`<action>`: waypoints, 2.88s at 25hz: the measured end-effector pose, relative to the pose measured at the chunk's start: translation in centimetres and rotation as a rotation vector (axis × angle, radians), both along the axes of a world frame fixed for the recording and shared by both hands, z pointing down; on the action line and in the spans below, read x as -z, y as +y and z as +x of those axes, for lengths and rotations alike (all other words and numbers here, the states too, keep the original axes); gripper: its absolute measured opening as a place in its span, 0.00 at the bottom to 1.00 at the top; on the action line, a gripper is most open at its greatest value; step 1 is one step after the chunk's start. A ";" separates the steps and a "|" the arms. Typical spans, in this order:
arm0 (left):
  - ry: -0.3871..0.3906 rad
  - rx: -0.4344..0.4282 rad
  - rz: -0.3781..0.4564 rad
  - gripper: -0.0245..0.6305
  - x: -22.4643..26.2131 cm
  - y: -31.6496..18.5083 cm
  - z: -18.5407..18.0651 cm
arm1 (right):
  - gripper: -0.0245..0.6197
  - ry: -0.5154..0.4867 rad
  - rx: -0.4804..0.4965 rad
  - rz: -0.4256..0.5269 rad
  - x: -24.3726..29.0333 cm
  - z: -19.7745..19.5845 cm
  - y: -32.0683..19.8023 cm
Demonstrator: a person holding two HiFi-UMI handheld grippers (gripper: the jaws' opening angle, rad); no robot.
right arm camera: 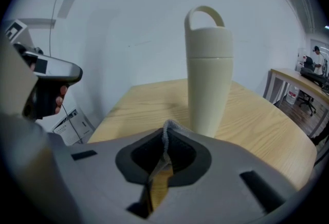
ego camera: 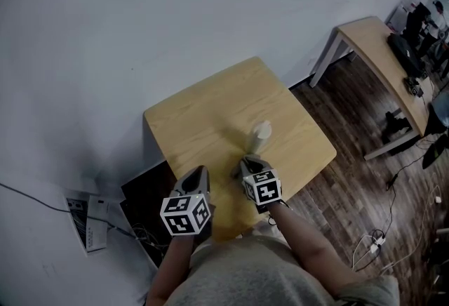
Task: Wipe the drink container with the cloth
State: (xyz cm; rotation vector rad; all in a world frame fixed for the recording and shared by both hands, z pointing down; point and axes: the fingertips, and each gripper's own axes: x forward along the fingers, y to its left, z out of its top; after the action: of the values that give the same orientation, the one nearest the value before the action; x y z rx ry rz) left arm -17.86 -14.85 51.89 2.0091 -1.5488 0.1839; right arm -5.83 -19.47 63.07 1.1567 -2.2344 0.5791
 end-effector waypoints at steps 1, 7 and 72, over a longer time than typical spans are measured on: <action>0.001 0.002 0.000 0.04 0.0 0.1 -0.2 | 0.05 -0.009 0.013 0.003 0.4 -0.6 0.3; 0.015 0.032 0.004 0.04 0.1 0.2 -1.2 | 0.05 -0.073 0.092 0.085 4.7 -3.8 1.2; 0.027 0.082 0.002 0.04 0.2 1.4 -2.4 | 0.05 0.104 -0.035 0.006 -0.9 -0.2 -1.2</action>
State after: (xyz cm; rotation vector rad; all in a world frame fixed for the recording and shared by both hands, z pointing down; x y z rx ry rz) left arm -20.29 -13.42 51.67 1.9379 -1.6112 0.1222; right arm -6.05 -20.68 63.97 1.2034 -2.1328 0.5148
